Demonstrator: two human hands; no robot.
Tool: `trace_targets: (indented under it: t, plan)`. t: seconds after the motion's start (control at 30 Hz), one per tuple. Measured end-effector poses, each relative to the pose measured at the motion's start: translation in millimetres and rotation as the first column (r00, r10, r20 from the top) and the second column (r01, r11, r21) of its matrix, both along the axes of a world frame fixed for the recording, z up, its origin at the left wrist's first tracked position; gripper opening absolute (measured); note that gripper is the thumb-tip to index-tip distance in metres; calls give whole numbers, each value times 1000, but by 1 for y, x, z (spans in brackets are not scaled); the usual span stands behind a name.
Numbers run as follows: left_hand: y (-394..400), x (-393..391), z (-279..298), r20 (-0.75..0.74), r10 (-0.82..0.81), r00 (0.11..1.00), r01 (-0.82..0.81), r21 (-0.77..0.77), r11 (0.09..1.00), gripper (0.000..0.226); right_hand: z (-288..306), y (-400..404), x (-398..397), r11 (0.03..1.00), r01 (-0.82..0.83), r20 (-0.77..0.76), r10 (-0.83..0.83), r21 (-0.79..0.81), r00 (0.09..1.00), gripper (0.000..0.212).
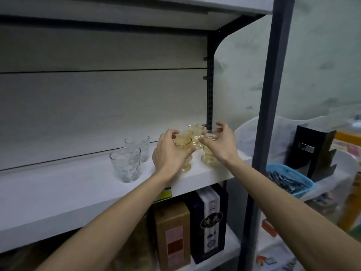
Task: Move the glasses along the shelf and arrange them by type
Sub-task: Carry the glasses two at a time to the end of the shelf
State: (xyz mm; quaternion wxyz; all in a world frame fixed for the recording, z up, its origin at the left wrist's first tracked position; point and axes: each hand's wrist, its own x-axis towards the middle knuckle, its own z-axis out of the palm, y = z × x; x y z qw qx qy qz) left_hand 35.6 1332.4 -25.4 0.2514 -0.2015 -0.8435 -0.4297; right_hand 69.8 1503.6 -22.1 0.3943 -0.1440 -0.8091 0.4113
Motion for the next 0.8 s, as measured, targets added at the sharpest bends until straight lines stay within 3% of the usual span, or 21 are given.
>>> trace_targets:
  t: [0.2,0.5,0.67,0.8]
  plan:
    - [11,-8,-1,1,112,994,-112,-111,988,77,-4,9,-20,995,-102,77,101,5,992,83]
    - [23,-11,-1,26,165,986,-156,-224,962,87,-3,14,-22,985,-171,160,167,10,973,95]
    - [13,6,-4,-147,187,971,-226,-327,918,85,-11,2,-6,981,-22,-54,33,194,998,71]
    - [-13,25,-3,-357,118,927,-263,-390,882,72,-13,-25,4,939,24,-203,49,342,978,60]
